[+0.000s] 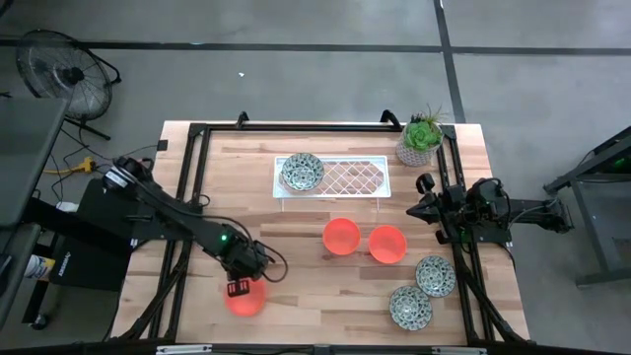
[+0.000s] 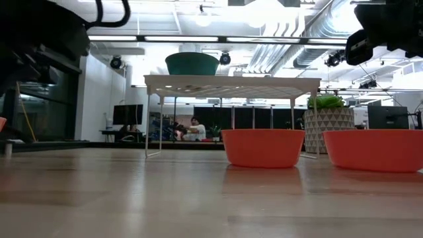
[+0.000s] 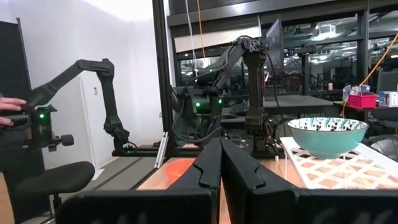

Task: Pick & Place Mini bowls
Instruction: Put the left orange bowl on the shelf

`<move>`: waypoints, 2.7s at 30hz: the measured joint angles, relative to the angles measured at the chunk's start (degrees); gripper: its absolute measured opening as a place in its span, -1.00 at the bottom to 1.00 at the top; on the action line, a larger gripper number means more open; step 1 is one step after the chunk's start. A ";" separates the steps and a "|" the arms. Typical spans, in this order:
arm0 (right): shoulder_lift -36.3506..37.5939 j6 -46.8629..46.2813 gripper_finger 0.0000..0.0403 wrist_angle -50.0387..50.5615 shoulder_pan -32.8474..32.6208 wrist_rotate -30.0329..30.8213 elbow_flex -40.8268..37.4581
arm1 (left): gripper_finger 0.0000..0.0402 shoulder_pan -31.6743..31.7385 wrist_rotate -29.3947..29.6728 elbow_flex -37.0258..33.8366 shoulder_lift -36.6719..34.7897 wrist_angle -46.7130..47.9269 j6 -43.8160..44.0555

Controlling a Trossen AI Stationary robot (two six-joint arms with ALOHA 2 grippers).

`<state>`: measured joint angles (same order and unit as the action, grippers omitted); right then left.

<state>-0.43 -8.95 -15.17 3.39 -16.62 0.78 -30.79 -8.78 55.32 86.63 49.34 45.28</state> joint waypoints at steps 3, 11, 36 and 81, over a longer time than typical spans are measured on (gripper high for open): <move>0.01 -0.01 -1.00 -0.01 0.00 -0.02 -0.01 | -0.64 0.00 0.12 0.21 0.77 -3.18 1.40; 0.00 0.00 -1.00 -0.01 -0.01 -0.02 0.00 | -0.64 0.00 2.06 0.25 0.75 -4.83 3.93; 0.02 -0.02 -1.00 -0.03 0.01 -0.02 0.00 | -0.64 0.04 0.01 0.21 5.44 -5.53 -4.58; 0.02 -0.01 -1.00 -0.05 0.01 0.00 -0.01 | -1.00 12.98 1.72 23.58 7.28 0.12 -2.41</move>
<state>-0.40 -8.96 -15.22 3.40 -16.62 0.77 -17.81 -7.06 78.90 93.91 49.46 42.87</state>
